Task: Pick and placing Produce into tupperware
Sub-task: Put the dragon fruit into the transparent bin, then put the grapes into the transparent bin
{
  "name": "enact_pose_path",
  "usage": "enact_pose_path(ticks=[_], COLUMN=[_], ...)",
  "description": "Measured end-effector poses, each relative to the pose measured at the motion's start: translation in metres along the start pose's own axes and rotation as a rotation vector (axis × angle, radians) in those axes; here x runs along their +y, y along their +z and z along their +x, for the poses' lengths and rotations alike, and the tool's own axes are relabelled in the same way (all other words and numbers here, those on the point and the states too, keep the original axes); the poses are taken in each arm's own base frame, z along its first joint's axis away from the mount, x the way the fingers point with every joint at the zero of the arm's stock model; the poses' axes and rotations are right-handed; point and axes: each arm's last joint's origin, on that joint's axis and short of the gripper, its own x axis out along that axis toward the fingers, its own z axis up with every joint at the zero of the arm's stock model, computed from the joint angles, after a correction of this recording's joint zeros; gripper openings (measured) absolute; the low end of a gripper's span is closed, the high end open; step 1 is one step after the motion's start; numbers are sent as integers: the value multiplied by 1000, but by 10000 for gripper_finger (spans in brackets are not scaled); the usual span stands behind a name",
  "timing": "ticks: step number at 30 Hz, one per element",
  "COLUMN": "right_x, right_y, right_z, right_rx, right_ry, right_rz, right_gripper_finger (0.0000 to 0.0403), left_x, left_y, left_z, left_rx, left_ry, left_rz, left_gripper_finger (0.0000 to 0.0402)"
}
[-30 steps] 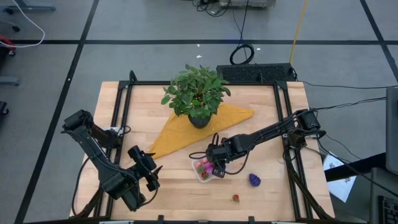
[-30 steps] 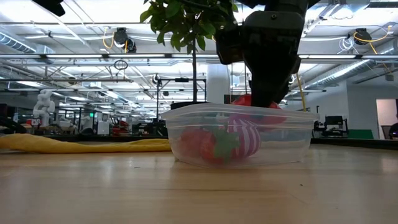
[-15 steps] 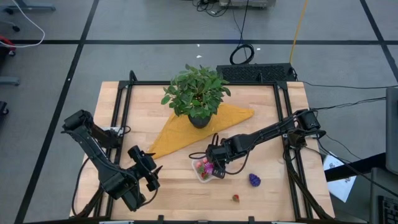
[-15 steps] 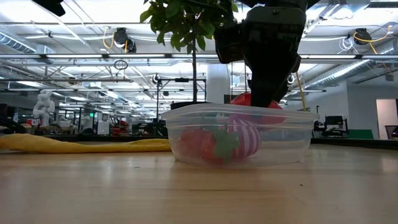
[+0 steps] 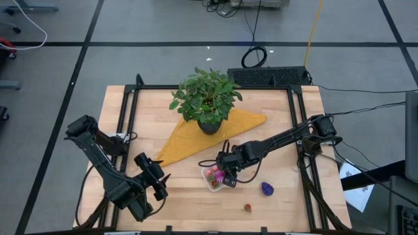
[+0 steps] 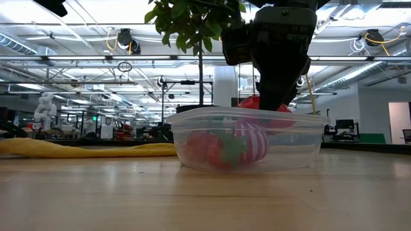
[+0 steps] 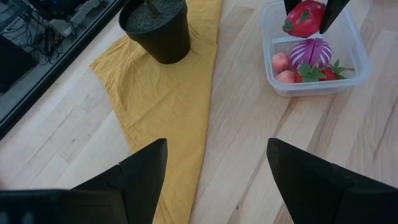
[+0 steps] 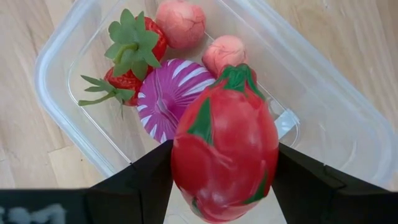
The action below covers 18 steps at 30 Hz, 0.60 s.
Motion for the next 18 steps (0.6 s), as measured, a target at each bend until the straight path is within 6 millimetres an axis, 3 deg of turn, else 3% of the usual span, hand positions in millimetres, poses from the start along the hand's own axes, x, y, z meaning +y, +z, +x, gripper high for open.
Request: enact_pose_path(ticks=[7,18], right_x=[0,1], right_y=[0,-1], right_z=[0,0], right_rx=[0,30], right_ry=[0,46], right_rz=[-1,-33], right_gripper_finger=[238,315], left_x=[0,0], left_y=[0,0], left_z=[0,0], left_rx=[0,0], left_ry=[0,0], left_rz=[0,0], left_gripper_finger=[278,278])
